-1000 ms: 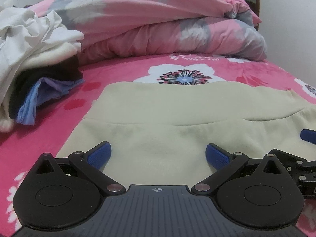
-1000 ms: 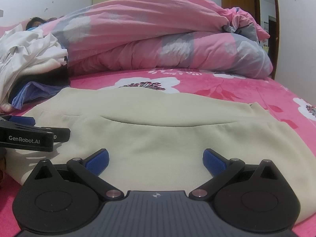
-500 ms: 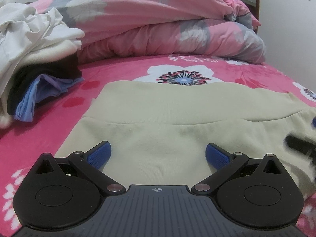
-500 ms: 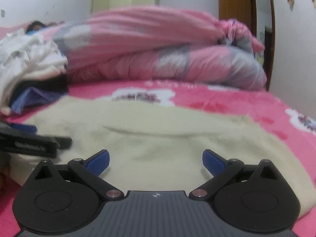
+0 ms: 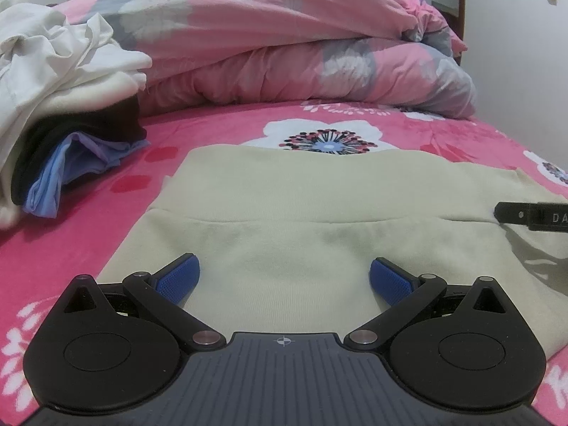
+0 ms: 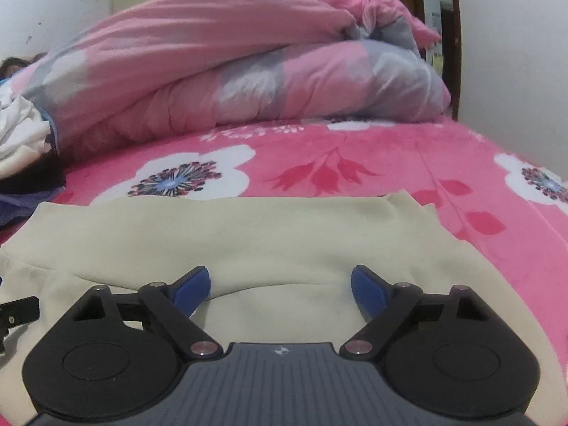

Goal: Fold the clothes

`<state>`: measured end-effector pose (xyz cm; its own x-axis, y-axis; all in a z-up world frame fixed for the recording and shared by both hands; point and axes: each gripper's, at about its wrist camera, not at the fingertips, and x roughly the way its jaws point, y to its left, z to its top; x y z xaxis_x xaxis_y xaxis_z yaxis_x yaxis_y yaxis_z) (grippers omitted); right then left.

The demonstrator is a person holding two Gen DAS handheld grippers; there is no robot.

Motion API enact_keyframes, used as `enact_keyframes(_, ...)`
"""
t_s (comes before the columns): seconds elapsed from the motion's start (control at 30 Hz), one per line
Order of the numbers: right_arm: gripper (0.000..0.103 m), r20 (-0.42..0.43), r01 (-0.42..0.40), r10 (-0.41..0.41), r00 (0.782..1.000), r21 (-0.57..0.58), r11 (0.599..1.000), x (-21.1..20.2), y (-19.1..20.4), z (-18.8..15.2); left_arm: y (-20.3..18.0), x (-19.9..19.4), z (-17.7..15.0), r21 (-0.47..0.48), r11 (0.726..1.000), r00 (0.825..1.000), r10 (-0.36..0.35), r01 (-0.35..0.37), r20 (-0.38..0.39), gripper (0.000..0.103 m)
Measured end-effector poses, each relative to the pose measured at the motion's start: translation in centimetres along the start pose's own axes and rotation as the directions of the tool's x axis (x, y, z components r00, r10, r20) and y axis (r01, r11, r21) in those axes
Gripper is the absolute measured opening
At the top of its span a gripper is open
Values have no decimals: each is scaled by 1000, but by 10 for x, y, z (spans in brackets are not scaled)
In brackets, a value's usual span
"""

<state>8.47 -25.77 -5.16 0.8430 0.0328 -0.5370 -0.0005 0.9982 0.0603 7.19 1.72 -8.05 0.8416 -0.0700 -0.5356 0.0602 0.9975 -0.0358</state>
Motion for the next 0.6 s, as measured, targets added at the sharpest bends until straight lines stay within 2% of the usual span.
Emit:
enact_keyframes(0.1,75,21,3,-3,1000,9,1000,-11,2,15,0,0,0,0,1000,1000,-1,1,2,103)
enact_keyframes(0.2,75,45,-4,2,999,50,999,-9,-2,37,0,0,-1,1,1000,1000,-1,1,3,103)
enact_keyframes(0.27,75,-40,29,-28,999,33,999,21,-6,32,0,0,-1,2,1000,1000,-1,1,4,103)
enact_keyframes(0.33,81,-112,49,-45,993,33,998,49,-11,25,-1,0,-1,4,1000,1000,-1,1,4,103)
enact_keyframes(0.4,82,-98,36,-28,995,79,996,52,-17,24,0,-1,-1,3,1000,1000,-1,1,6,103)
enact_keyframes(0.5,82,-99,44,-36,994,73,996,48,-16,26,0,-1,-1,1,1000,1000,-2,2,6,103)
enact_keyframes(0.6,78,-38,29,-24,999,138,990,20,-21,33,0,-1,-1,1,1000,1000,-1,1,5,103)
